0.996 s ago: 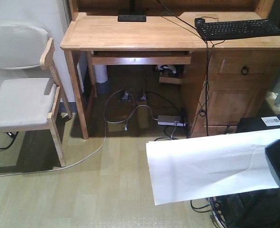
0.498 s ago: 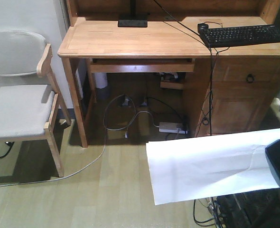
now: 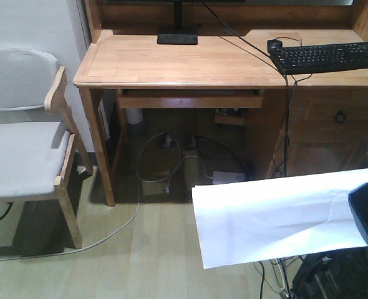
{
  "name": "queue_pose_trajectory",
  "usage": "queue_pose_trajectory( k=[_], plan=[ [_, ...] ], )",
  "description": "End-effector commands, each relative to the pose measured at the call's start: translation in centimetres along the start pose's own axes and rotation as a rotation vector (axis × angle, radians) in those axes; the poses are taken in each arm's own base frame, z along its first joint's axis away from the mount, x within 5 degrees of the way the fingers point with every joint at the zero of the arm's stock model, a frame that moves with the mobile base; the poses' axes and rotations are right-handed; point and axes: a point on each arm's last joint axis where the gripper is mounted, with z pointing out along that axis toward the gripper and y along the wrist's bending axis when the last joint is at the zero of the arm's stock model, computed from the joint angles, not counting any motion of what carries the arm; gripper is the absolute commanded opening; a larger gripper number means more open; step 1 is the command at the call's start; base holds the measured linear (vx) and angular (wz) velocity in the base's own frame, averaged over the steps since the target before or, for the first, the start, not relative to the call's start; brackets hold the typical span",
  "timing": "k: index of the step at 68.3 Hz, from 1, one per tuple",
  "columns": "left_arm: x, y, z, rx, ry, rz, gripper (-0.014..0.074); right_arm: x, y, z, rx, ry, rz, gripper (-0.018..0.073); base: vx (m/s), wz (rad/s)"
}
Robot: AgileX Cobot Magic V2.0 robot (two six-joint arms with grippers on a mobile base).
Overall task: Grab stapler and paper to desk for stapling
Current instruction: 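Hold the paper in the right gripper while driving to the desk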
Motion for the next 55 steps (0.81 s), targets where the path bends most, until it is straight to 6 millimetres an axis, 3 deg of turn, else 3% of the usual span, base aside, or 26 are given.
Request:
queue_pose_trajectory(
  k=[1,55],
  plan=[
    [-1.75,-0.07,-0.41,0.008,-0.123,-0.003,-0.0006,-0.02,0.75,-0.57,-0.108,-0.034,0.0,-0.0001,0.17,0.03],
    [-1.75,-0.07,-0.41,0.008,-0.123,-0.003,-0.0006,-0.02,0.75,-0.57,-0.108,-0.034,0.0,-0.0001,0.15,0.02]
  ],
)
